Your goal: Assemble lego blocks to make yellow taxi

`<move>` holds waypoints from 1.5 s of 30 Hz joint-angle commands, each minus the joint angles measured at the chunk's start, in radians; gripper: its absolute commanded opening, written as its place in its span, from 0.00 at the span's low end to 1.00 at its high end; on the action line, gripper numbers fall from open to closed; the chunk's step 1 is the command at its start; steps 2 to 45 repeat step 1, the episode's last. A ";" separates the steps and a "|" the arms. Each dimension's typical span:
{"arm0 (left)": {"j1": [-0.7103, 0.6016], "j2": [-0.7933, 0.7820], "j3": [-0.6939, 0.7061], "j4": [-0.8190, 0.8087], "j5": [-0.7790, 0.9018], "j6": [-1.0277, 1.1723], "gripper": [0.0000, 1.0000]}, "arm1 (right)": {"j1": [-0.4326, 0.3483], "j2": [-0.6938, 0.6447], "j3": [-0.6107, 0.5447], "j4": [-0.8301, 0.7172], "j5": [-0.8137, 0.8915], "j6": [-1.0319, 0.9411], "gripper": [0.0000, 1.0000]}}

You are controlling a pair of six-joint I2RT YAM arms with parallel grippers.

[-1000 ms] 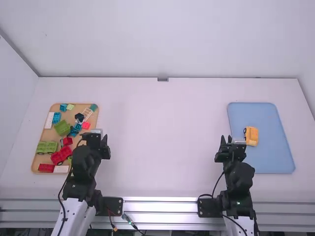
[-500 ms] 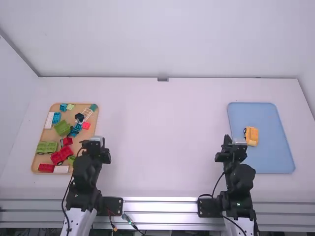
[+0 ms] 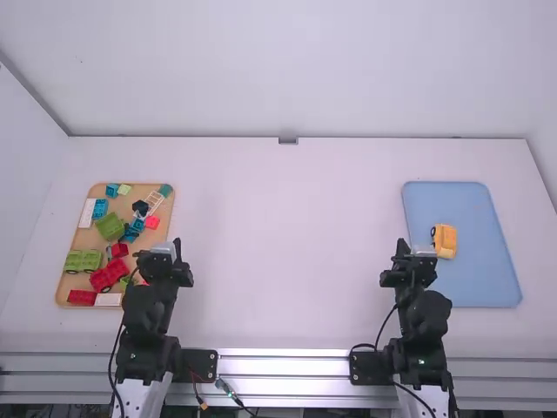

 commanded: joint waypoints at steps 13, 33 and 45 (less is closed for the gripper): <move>0.000 -0.011 -0.010 -0.004 -0.002 -0.006 0.00 | 0.000 -0.008 -0.012 -0.005 0.004 0.004 0.00; 0.000 -0.011 -0.010 -0.004 -0.002 -0.006 0.00 | 0.000 -0.008 -0.012 -0.005 0.004 0.004 0.00; 0.000 -0.011 -0.010 -0.004 -0.002 -0.006 0.00 | 0.000 -0.008 -0.012 -0.005 0.004 0.004 0.00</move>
